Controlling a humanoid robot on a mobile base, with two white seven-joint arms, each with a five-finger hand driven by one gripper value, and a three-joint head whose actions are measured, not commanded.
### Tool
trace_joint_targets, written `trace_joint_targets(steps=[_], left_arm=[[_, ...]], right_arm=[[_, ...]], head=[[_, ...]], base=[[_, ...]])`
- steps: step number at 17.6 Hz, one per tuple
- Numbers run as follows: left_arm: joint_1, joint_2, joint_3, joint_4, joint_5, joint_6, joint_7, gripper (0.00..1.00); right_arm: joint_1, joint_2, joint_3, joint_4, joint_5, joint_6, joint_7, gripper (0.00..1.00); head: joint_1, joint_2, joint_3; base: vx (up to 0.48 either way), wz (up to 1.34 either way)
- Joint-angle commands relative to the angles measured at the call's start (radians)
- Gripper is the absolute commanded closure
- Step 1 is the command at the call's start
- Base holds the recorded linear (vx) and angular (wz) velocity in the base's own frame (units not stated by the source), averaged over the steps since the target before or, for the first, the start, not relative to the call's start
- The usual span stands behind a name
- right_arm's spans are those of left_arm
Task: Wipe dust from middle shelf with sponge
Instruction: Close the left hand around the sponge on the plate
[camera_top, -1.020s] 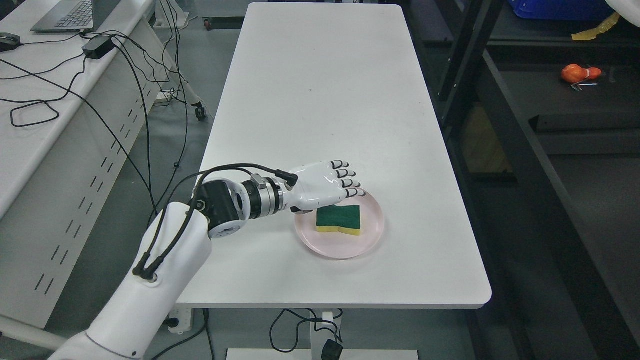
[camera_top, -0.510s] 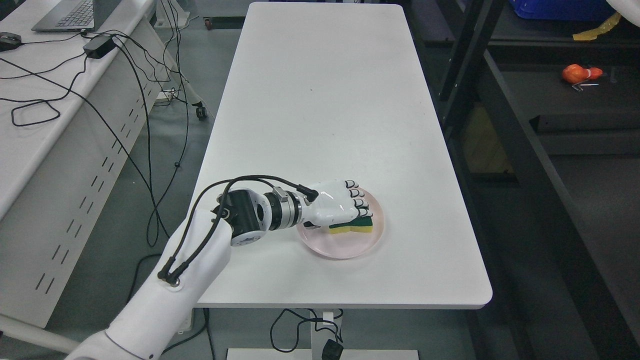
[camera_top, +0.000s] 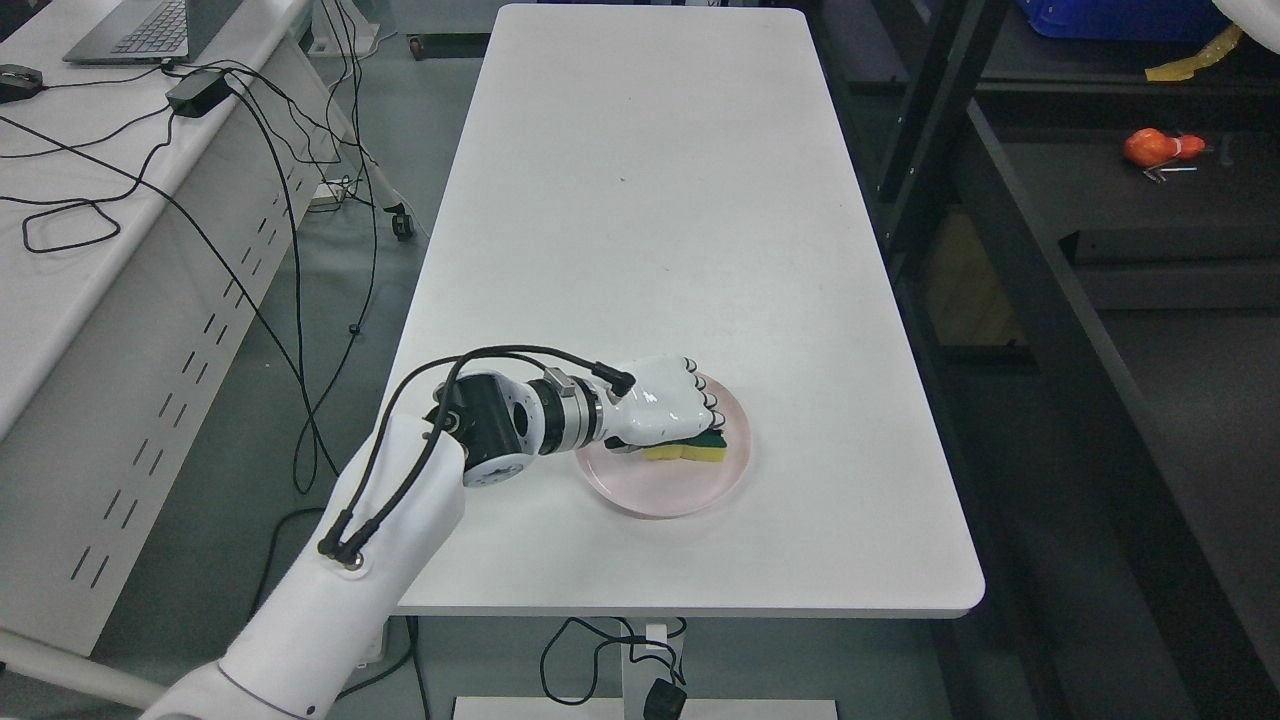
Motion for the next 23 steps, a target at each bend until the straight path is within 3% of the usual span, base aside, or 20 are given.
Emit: trace_joint_targets(steps=[1,6,10,14,16,18,20,22,23], left_arm=[[0.024,-0.011,0.115,0.000,0.004,-0.003,0.006,0.53],[0.073,-0.008,0.187,0.003,0.009,-0.079,0.009,0.71],[0.078,-0.015,0.294,0.022,0.034,-0.095,0.002,0.96],[0.078,-0.017,0.347,0.026,0.107,-0.095,0.005,1.00],[0.067,-0.044,0.428,0.025,0.226,-0.095,0.011,0.99],[0.066,-0.070,0.540,0.026,0.506,-0.095,-0.004,1.00],[0.087,-0.070,0.542,0.028,0.757,-0.095,0.011,1.00],[0.132,-0.070,0.565,0.005,1.005,0.084,0.111,1.00],[0.136,-0.070,0.592,-0.006,1.103,0.215,0.249,0.99]], right_arm=[[0.001,-0.017,0.001,-0.017,0.000,0.001,-0.001,0.00],[0.001,-0.017,0.000,-0.017,0.000,0.001,-0.001,0.00],[0.000,-0.017,0.000,-0.017,0.000,0.001,-0.001,0.00],[-0.001,-0.017,0.000,-0.017,0.000,0.001,-0.001,0.00],[0.001,-0.017,0.000,-0.017,0.000,0.001,-0.001,0.00],[0.001,-0.017,0.000,-0.017,0.000,0.001,-0.001,0.00],[-0.001,-0.017,0.000,-0.017,0.000,0.001,-0.001,0.00],[0.000,-0.017,0.000,-0.017,0.000,0.001,-0.001,0.00],[0.001,-0.017,0.000,-0.017,0.000,0.001,-0.001,0.00]], head=[[0.0000,0.000,0.000],[0.0000,0.000,0.000],[0.0000,0.000,0.000],[0.0000,0.000,0.000],[0.0000,0.000,0.000],[0.0000,0.000,0.000],[0.0000,0.000,0.000],[0.0000,0.000,0.000],[0.0000,0.000,0.000]], base=[[0.000,0.00],[0.000,0.00],[0.000,0.00],[0.000,0.00],[0.000,0.00],[0.000,0.00],[0.000,0.00],[0.000,0.00],[0.000,0.00]])
